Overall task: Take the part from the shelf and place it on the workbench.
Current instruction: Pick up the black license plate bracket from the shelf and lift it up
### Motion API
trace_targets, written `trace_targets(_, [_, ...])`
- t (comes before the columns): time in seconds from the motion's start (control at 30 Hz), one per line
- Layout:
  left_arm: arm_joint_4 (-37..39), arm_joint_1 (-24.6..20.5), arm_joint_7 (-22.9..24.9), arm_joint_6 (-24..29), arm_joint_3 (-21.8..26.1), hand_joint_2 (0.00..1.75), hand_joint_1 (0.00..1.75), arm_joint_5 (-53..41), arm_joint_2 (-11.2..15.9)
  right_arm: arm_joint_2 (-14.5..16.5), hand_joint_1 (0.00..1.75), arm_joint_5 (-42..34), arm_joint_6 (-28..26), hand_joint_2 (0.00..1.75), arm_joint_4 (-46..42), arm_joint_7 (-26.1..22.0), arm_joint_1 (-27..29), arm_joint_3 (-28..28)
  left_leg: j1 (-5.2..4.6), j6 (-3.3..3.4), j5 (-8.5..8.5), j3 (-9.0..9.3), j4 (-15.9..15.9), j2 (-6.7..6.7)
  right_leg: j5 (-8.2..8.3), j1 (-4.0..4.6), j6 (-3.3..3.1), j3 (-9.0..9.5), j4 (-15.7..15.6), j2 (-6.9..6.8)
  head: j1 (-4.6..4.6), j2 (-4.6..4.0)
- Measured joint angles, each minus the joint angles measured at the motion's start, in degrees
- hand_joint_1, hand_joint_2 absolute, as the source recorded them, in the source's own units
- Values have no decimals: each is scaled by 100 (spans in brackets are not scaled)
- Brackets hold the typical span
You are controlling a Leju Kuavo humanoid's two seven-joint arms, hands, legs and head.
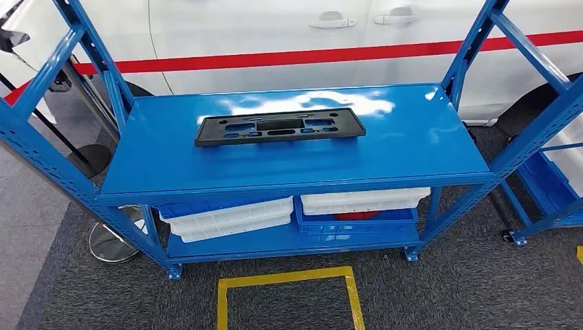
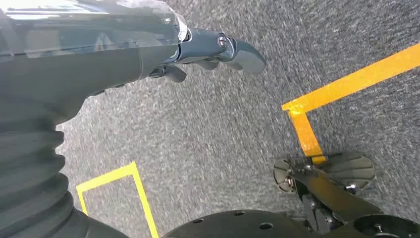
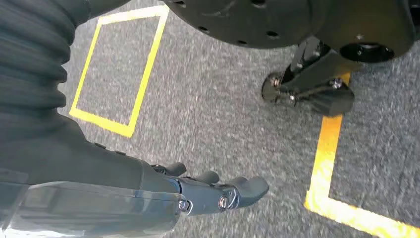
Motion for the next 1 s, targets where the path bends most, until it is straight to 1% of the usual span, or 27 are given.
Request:
trace_targets(0.03, [11,-12,1,23,-61,58,0,44,0,3,0,-7,-20,58,9,-4,-13,31,0,0,0,0,0,0,0,0,0,0,0,0,0,-1])
trace_targets(0.07, [24,-25,1,51,-130,44,0,97,0,8,0,-14,-38,44,18,-8,-28,61,0,0,0,0,0,0,0,0,0,0,0,0,0,-1])
trace_targets(0.1, [48,-50,2,104,-266,0,0,198,0,15,0,-26,-78,0,39,-16,-57,128,0,0,0,0,0,0,0,0,0,0,-1,0,0,-1])
trace_targets(0.3, [204,-214,14,430,-1147,0,0,812,-2,39,0,-100,-308,0,183,-27,-224,556,0,0,0,0,0,0,2,0,3,1,-3,0,0,-1])
trace_targets(0.4, [284,-297,77,596,-1613,0,0,1090,-2,39,0,-134,-417,0,268,46,-290,768,0,0,0,0,0,0,3,0,5,1,-4,0,0,-1])
trace_targets(0.5, [367,-371,190,785,-2104,0,0,1390,-2,38,0,-139,-544,0,358,205,-349,994,0,1,1,0,0,0,3,0,5,1,-5,0,0,0])
trace_targets(0.77, [588,-564,552,1252,-3333,0,0,2018,-2,-26,0,-31,-812,0,612,827,-442,1724,0,1,1,-1,0,0,4,0,6,4,-9,0,0,-1])
trace_targets(0.87, [651,-632,611,1416,-3752,0,0,2222,-3,-62,0,35,-976,0,655,835,-522,1955,0,2,2,-2,0,0,7,1,11,5,-10,1,0,0])
trace_targets(0.93, [674,-668,614,1506,-3952,87,0,2338,-10,-68,0,48,-1104,87,661,643,-635,2013,0,6,4,-2,0,1,9,1,15,5,-10,1,0,0])
trace_targets(1.0, [692,-698,597,1574,-4095,175,0,2433,-27,-65,0,12,-1190,175,655,331,-782,2019,0,14,9,-2,0,1,12,1,19,6,-11,1,0,0])
